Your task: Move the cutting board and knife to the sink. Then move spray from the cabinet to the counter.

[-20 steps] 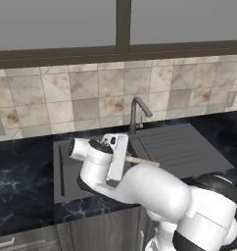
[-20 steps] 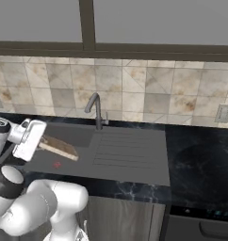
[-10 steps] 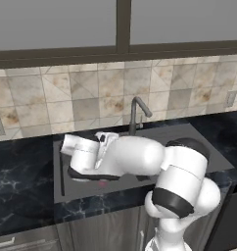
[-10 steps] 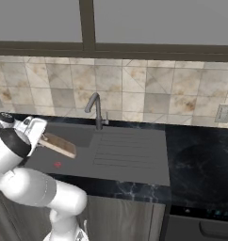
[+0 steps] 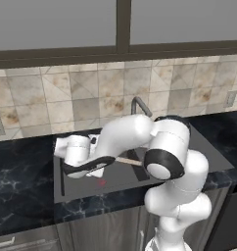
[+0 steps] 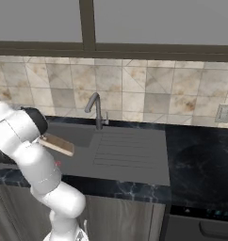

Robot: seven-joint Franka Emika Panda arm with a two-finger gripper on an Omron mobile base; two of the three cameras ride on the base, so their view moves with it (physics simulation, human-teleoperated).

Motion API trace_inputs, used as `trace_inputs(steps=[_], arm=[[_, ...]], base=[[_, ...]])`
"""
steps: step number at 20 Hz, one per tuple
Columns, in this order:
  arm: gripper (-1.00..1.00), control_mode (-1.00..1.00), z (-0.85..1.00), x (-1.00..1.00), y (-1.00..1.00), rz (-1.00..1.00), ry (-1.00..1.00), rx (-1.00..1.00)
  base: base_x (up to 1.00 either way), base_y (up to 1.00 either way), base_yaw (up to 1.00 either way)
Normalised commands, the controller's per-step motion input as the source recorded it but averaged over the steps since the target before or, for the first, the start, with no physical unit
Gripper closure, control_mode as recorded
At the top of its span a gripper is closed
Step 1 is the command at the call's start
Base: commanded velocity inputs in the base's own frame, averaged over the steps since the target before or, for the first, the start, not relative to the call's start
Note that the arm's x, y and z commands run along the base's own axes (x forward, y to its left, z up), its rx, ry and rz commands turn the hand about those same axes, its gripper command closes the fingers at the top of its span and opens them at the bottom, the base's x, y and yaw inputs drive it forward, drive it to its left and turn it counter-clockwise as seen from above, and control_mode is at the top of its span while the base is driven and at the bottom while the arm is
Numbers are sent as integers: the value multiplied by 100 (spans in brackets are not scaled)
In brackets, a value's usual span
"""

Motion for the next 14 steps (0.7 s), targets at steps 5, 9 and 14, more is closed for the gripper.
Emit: trace_inputs(steps=[5, 9, 14], arm=[[100, -100, -16, 37, 34, -4, 0, -4], [100, -100, -17, 33, 26, -6, 0, -4], [100, -100, -27, 40, 22, -8, 0, -4]], base=[[0, 0, 0], [0, 0, 0], [0, 0, 0]])
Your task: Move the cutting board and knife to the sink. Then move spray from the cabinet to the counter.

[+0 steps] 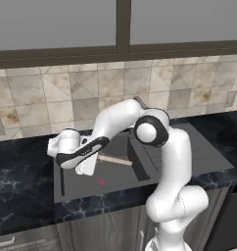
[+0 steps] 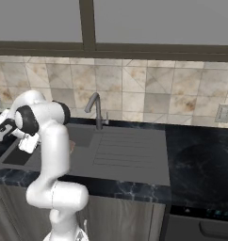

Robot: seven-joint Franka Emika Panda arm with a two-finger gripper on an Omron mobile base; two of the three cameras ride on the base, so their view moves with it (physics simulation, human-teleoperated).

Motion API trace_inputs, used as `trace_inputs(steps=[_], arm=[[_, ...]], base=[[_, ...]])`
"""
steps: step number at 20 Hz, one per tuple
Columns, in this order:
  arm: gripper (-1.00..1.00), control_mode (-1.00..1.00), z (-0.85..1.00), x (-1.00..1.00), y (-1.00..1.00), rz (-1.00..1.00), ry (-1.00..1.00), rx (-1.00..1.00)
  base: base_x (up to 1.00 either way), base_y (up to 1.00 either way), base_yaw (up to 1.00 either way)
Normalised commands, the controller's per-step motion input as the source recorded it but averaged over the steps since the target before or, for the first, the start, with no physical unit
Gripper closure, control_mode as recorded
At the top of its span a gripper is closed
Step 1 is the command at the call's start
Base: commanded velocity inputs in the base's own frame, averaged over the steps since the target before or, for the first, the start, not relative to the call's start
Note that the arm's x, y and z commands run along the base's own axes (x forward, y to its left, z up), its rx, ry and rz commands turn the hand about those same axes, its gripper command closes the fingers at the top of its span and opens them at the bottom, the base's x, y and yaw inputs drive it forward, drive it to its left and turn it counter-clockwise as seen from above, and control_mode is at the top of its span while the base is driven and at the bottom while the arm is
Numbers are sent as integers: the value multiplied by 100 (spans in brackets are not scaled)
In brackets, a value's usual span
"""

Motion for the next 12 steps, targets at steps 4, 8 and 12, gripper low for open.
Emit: trace_inputs(steps=[4, 8, 12], arm=[[100, -100, -32, 44, 15, -6, 0, -4], [100, -100, -30, 35, 7, -5, 0, -4], [100, -100, -23, 32, 0, -4, 1, -2]], base=[[0, 0, 0], [0, 0, 0], [0, 0, 0]])
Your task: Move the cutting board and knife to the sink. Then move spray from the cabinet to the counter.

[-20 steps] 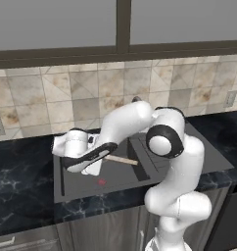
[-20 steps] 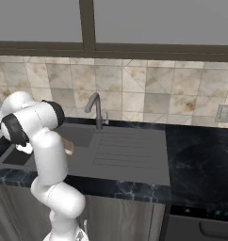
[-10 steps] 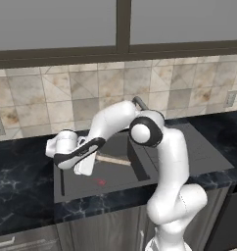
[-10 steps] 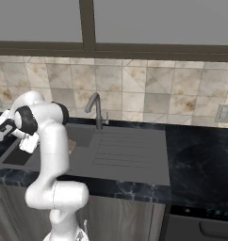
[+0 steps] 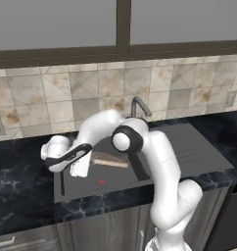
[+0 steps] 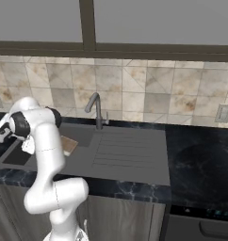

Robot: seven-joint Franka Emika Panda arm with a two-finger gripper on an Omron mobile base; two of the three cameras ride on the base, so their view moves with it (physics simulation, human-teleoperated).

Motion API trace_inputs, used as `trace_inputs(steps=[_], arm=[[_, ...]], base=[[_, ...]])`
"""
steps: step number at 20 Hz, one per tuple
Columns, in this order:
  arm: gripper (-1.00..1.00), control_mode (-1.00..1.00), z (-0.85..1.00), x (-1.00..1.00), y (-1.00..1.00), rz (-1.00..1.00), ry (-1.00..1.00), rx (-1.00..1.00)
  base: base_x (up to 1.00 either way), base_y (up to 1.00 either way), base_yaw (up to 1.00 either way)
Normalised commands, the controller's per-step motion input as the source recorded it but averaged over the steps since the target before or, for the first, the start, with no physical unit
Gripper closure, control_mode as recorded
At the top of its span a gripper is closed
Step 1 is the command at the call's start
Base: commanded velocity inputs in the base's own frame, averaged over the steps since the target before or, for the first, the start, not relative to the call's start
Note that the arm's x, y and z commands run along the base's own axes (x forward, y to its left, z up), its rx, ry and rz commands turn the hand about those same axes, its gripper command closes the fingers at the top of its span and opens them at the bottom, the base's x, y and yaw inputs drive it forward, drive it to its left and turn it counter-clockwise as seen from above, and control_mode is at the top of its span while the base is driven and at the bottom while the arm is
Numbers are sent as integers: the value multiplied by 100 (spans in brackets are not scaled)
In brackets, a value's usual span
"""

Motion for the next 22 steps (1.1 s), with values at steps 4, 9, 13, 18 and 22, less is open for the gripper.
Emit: trace_inputs(steps=[4, 9, 13, 18, 22], arm=[[100, -100, -24, 41, 0, -3, 2, -1], [100, -100, -9, 32, 0, -1, 4, 0], [-100, -100, -7, 34, 0, -1, 6, 0], [-100, -100, -13, 20, 0, 0, 9, 0], [-100, -100, -16, 6, 3, 0, 7, 0]], base=[[0, 0, 0], [0, 0, 0], [0, 0, 0], [0, 0, 0], [0, 0, 0]])
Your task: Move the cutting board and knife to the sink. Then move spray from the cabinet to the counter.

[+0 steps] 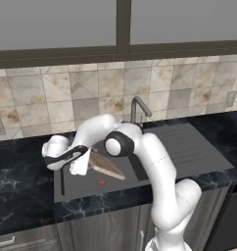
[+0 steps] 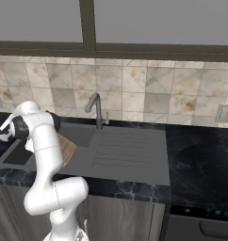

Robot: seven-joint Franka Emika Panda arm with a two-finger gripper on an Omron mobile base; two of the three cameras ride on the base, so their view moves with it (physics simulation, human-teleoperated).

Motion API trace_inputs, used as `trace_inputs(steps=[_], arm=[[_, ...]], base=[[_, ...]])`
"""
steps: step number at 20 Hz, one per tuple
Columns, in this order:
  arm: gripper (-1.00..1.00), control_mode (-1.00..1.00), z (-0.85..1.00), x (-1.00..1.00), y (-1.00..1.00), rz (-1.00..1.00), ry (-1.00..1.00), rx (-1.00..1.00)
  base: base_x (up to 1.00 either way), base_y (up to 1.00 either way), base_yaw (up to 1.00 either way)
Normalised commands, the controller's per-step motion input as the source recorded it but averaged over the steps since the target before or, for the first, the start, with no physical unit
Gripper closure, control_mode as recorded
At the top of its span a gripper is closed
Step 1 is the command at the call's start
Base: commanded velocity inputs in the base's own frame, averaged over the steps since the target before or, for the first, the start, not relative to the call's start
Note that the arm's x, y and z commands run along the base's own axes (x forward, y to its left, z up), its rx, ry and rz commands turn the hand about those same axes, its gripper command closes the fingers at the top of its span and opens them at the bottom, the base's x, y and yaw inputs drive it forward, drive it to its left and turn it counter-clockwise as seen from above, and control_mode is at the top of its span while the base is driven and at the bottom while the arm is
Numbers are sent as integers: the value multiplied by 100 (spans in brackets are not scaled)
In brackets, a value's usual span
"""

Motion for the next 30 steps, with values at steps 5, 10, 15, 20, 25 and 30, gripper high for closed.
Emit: trace_inputs(steps=[5, 10, 15, 20, 25, 30], arm=[[-100, -100, -13, 1, 18, 0, 11, 3], [-100, -100, -20, 0, 26, 0, 25, 16], [-100, -100, -21, 0, 14, 0, 24, 25], [-100, -100, -35, 0, 9, 0, 23, 26], [-100, -100, -7, -7, 7, 0, 9, 29], [-100, -100, 6, -13, 9, 1, 0, 30]], base=[[0, 0, 0], [0, 0, 0], [0, 0, 0], [0, 0, 0], [0, 0, 0], [0, 0, 0]])
